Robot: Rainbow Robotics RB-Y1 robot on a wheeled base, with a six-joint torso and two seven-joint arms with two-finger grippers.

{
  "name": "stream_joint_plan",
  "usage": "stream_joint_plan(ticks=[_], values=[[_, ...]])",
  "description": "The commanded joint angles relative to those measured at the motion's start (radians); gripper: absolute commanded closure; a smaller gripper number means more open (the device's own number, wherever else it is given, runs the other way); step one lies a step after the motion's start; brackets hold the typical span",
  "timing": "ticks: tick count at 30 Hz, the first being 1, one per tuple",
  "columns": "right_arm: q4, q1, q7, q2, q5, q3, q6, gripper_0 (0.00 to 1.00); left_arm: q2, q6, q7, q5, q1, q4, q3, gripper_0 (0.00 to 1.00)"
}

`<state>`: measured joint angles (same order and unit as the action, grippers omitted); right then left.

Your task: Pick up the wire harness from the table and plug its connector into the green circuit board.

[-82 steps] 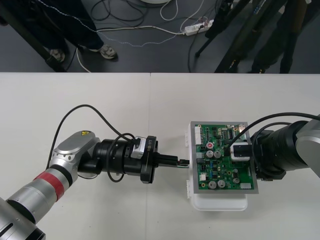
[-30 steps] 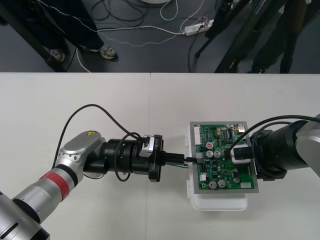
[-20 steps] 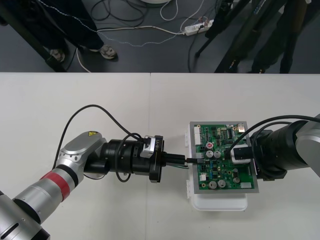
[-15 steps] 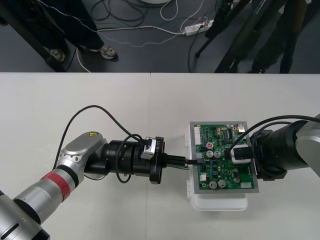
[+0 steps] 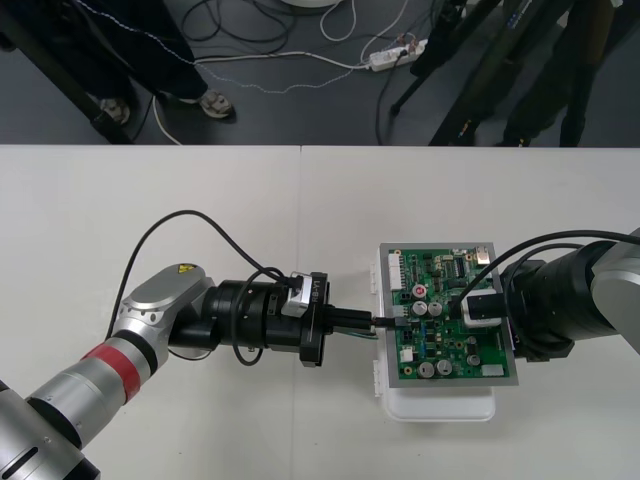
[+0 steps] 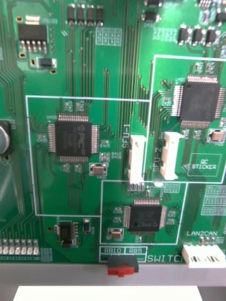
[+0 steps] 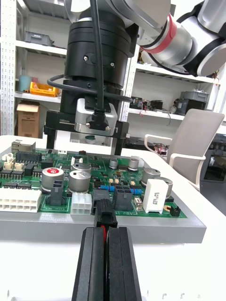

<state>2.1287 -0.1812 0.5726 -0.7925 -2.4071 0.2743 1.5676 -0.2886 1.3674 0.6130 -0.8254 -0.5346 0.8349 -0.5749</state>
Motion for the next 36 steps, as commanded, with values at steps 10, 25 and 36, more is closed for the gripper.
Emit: stream_joint_plan(ticks=[10,25,36], values=[[0.02,-0.026,0.013,0.015,0.031,0.014,0.003,0.0,0.035,-0.036,-0.027,0.025,-0.041,0.032,-0.03,1.0],[0.02,-0.026,0.013,0.013,0.028,0.013,0.003,0.0,0.035,-0.044,-0.027,0.022,-0.041,0.032,-0.037,1.0],[0.02,-0.026,0.015,0.015,0.034,0.013,0.003,0.0,0.037,-0.054,-0.027,0.017,-0.041,0.032,-0.037,1.0]])
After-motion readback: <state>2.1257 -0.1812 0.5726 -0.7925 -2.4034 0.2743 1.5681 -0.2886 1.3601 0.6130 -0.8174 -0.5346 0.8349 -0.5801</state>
